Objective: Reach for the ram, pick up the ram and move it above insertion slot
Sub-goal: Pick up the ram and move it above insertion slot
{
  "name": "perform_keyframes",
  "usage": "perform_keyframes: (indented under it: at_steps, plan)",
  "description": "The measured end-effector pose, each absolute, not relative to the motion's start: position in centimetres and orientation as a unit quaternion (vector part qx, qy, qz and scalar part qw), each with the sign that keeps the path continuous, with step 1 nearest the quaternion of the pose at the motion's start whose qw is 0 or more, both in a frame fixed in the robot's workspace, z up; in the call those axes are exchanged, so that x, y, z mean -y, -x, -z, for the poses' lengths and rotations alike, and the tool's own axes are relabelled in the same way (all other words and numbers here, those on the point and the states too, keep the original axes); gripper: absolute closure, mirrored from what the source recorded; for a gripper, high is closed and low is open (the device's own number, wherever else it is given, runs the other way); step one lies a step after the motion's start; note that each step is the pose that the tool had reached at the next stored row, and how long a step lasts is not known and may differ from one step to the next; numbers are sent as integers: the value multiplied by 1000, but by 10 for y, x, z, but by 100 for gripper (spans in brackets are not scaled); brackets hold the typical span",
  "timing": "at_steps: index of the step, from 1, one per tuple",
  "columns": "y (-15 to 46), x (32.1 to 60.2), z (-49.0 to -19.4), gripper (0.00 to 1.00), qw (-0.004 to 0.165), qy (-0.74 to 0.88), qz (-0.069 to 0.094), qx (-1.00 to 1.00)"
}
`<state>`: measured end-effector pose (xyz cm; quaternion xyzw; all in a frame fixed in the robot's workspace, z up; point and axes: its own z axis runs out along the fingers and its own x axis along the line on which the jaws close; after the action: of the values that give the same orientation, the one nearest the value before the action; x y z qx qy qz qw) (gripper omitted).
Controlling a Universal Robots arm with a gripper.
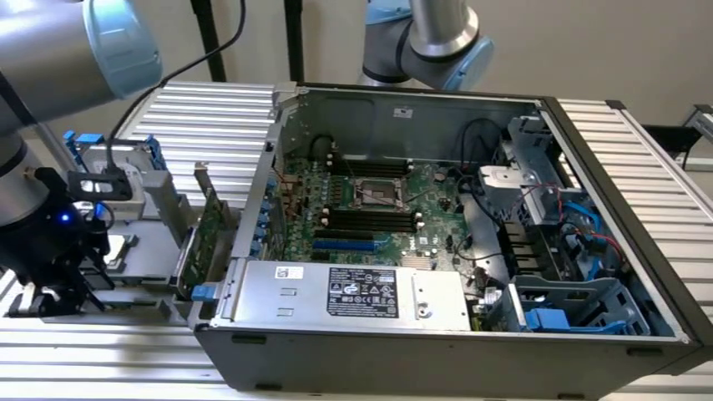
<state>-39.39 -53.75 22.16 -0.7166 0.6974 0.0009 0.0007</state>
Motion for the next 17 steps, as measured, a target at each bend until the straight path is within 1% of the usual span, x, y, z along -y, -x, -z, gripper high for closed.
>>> perform_keyframes:
  at_steps: [12,17]
  plan:
    - [396,536,-200,64,5,718,-3,-696]
    - [396,535,-196,64,5,704,-3,-710]
